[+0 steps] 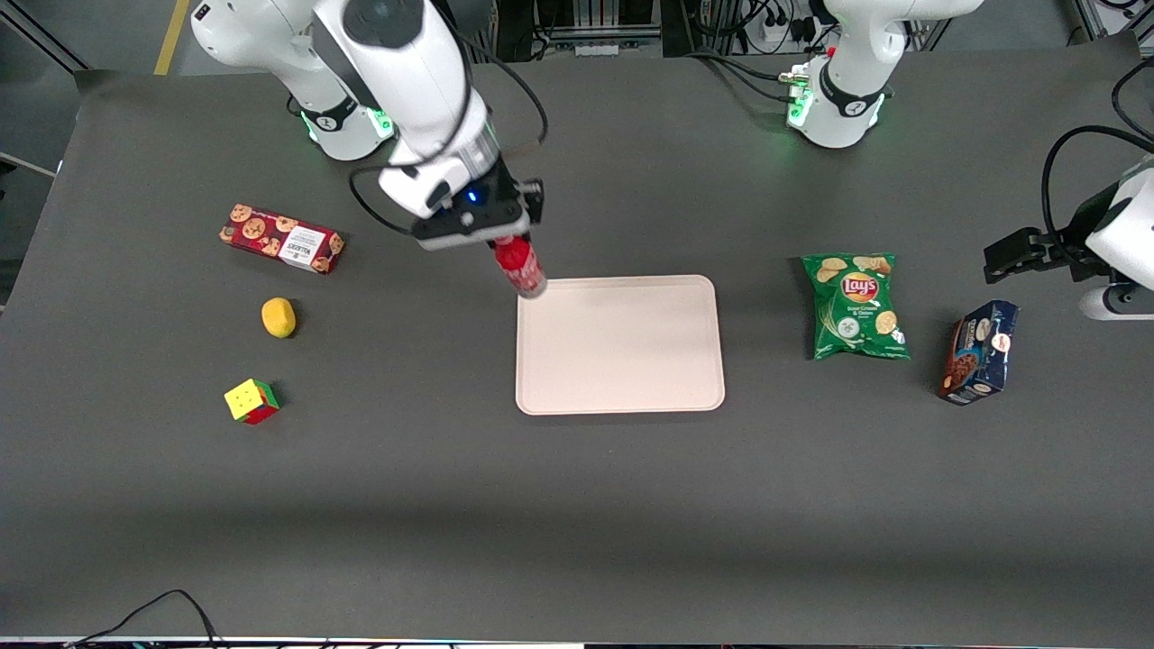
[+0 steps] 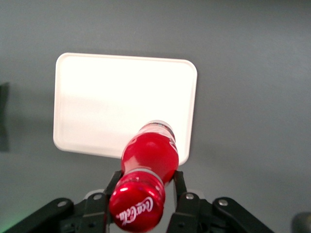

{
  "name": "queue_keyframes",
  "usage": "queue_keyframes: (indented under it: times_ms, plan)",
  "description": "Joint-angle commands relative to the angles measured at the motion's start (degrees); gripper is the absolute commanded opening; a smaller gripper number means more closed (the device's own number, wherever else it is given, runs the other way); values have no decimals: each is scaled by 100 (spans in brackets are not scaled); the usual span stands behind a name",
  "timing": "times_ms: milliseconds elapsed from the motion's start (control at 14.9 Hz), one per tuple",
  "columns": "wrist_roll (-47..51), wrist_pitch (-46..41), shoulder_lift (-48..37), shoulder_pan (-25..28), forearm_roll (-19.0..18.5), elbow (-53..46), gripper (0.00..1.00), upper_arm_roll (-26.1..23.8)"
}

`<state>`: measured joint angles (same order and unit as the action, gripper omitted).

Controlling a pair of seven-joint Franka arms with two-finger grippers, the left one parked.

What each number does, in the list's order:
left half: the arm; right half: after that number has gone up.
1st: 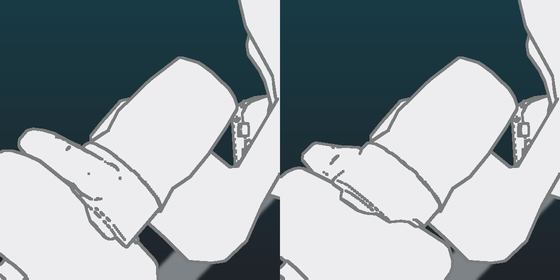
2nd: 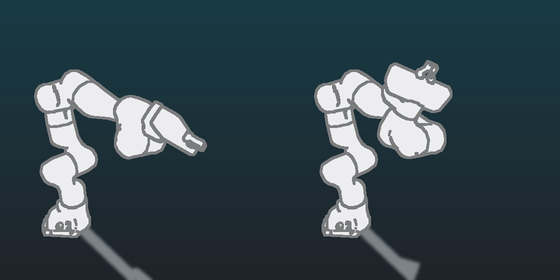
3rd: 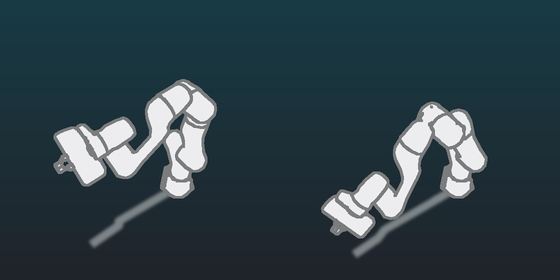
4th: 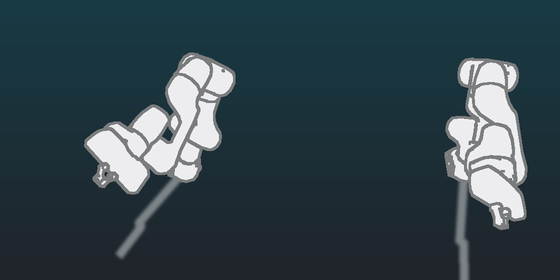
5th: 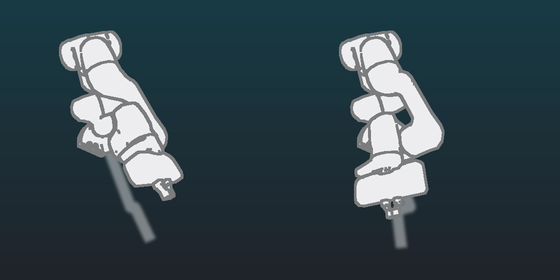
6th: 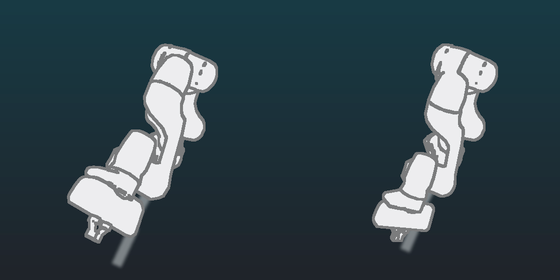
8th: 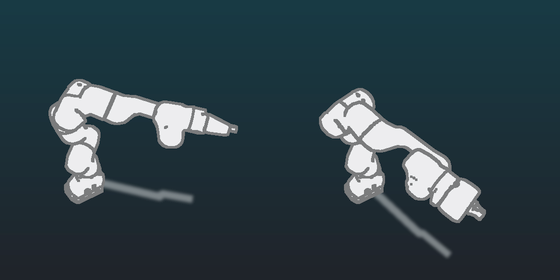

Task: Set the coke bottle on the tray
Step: 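Lift the bottle and carry it over the white tray, then lower the bottle upright onto the tray and open the right gripper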

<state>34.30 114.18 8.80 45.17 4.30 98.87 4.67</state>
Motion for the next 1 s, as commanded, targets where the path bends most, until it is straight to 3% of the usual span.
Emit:
queue_keyframes:
  times_ms: [0,469,938]
  plan:
    - [121,700,1034,45,80,-360,0,60]
    - [33,1256,1879,45,62,-290,0,60]
    - [15,1256,2047,36,62,-263,0,60]
